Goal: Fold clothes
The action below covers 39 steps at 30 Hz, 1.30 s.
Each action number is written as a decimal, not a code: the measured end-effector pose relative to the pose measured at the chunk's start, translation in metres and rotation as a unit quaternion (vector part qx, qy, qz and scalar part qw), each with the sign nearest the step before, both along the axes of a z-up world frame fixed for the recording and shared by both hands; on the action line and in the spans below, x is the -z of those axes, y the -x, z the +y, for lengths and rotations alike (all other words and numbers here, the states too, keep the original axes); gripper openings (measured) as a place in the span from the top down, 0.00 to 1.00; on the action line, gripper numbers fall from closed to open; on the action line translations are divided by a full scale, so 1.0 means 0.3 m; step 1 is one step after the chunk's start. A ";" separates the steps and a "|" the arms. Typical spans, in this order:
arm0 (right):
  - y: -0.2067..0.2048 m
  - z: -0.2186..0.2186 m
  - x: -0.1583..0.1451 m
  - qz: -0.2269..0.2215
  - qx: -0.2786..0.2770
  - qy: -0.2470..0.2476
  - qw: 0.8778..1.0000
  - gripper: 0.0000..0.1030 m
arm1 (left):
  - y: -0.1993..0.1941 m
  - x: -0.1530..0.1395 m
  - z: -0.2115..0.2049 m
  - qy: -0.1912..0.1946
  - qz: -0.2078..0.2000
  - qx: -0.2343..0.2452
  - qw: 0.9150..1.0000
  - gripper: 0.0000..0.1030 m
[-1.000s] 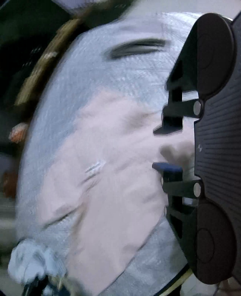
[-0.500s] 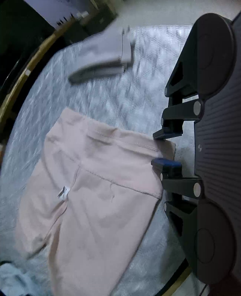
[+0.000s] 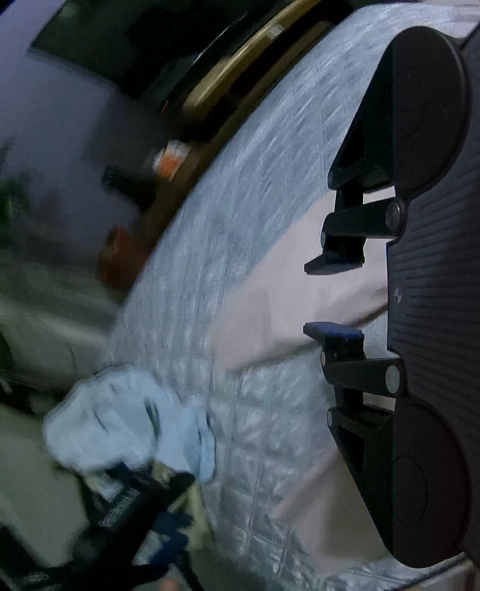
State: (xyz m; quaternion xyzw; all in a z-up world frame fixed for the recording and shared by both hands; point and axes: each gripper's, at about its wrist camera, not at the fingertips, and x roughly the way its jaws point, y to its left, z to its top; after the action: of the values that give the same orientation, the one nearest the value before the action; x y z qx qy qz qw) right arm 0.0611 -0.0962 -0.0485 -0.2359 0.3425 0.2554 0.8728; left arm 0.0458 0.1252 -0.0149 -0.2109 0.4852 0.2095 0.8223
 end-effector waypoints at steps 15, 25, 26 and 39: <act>-0.197 -0.040 0.003 0.063 0.096 -0.251 0.961 0.96 | 0.015 0.000 0.061 0.029 -0.002 -0.011 1.000 0.19; -0.121 -0.106 -0.011 0.013 0.118 -0.198 0.973 0.56 | 0.021 0.002 0.070 0.032 -0.002 -0.017 0.999 0.18; -0.105 -0.080 -0.011 0.003 0.101 -0.173 0.980 0.56 | 0.021 0.001 0.070 0.033 -0.003 -0.017 0.999 0.18; -0.231 0.068 0.095 -0.009 0.106 -0.043 0.993 0.69 | 0.023 0.011 0.074 0.046 0.001 -0.012 0.999 0.18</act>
State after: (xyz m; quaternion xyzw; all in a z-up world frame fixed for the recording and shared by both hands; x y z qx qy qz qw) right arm 0.1305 -0.0758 -0.0770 -0.1627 0.3466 0.1735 0.9074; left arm 0.0387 0.1473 -0.0181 -0.2544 0.4927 0.1972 0.8085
